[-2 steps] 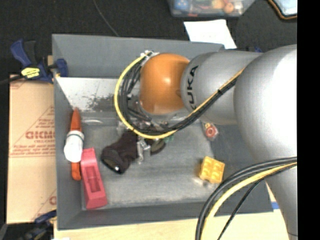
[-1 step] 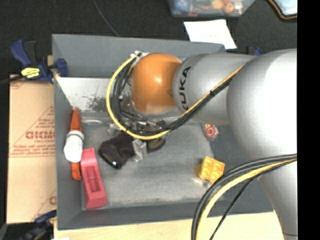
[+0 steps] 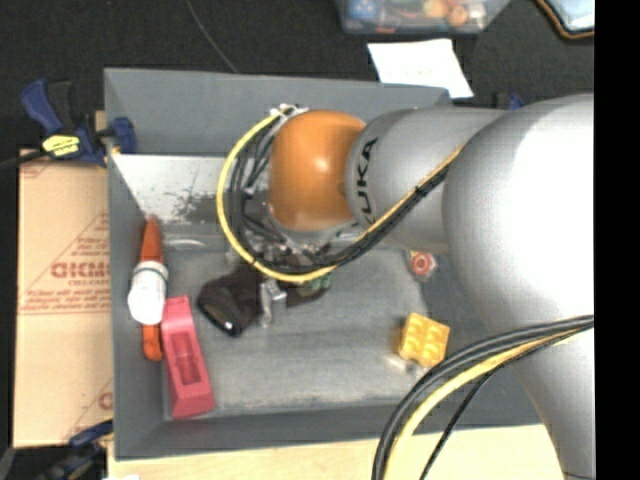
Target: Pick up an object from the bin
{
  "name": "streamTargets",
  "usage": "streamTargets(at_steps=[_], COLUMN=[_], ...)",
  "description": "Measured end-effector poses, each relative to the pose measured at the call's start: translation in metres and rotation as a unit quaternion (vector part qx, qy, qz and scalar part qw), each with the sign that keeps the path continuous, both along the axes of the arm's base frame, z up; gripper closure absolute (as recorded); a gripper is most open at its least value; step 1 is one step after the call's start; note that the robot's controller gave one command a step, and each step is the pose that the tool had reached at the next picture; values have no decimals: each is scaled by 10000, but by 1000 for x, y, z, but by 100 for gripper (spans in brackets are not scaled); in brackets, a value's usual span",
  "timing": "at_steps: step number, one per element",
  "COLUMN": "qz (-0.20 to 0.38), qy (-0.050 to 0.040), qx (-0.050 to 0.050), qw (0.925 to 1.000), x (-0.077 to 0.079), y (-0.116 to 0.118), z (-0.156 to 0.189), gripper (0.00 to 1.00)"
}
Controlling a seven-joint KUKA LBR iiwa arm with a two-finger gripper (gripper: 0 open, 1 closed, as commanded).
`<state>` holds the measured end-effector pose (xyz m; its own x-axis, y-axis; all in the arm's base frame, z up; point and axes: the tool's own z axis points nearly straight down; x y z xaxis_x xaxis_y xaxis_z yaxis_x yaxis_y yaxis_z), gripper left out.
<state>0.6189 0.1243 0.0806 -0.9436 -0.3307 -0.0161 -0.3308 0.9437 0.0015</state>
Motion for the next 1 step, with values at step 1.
streamTargets(at_steps=[1], qz=[1634], qy=[-44], qx=[-7], qw=[9865], x=[27], y=[10], z=[-9], gripper=[100])
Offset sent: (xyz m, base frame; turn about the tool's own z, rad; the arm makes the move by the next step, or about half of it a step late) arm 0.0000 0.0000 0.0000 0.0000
